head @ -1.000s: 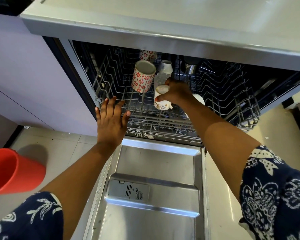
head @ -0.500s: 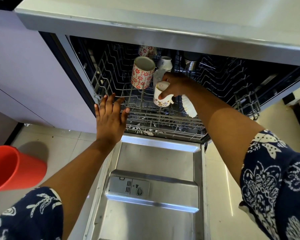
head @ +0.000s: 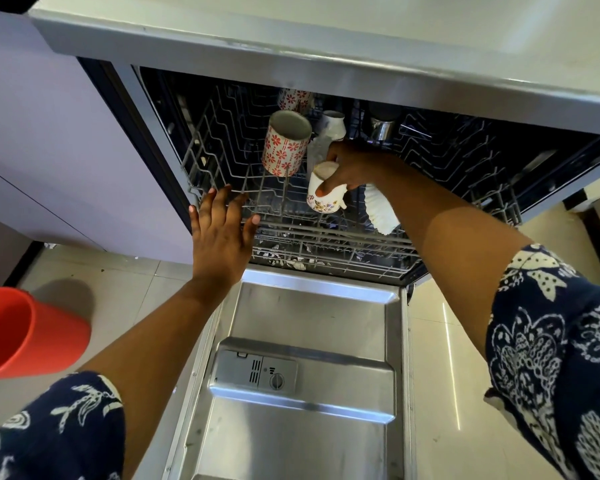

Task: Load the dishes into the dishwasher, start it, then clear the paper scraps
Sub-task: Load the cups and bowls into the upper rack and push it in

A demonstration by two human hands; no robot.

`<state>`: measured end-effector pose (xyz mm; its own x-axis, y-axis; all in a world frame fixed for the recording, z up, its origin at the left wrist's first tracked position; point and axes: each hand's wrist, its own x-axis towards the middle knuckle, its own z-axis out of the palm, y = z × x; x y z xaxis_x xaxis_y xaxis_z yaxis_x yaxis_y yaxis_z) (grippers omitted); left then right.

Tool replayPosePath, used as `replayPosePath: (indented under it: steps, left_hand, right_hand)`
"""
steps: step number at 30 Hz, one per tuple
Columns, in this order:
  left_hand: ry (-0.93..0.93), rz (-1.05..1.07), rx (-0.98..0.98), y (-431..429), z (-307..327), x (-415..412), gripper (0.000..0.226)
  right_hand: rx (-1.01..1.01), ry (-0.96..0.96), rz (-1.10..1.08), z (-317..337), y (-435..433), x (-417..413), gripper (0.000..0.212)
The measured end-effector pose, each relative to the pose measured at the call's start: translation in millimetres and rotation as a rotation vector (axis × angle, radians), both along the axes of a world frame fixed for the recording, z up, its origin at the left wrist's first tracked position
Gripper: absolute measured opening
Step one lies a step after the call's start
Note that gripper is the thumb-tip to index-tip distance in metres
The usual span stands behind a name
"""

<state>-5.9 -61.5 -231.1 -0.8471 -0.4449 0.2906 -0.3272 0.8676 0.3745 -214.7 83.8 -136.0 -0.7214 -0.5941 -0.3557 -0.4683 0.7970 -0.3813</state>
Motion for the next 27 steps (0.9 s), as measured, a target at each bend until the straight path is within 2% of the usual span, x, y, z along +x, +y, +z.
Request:
replayPosePath:
  steps: [3, 10, 16, 19, 22, 27]
  left_hand:
    - [-0.010, 0.000, -0.001, 1, 2, 0, 0.063]
    - [-0.032, 0.003, 0.001, 2, 2, 1, 0.064]
    - [-0.025, 0.011, 0.001, 3, 3, 0, 0.062]
    - [-0.022, 0.006, 0.006, 3, 3, 0, 0.063]
    - [-0.023, 0.005, -0.003, 4, 2, -1, 0.062]
    - [-0.019, -0.004, -0.007, 2, 1, -1, 0.062]
  right_hand:
    - [0.016, 0.213, 0.044, -6, -1, 11, 0.074]
    - [0.032, 0.236, -0.056, -14, -9, 18, 0.078]
    - [0.054, 0.149, -0.092, -7, -8, 14, 0.077]
    - [0.017, 0.066, -0.093, -10, -2, 14, 0.089]
    - [0.099, 0.140, 0.039, -25, 0, 22, 0.094]
    - [0.107, 0.171, 0.005, -34, -10, 24, 0.091]
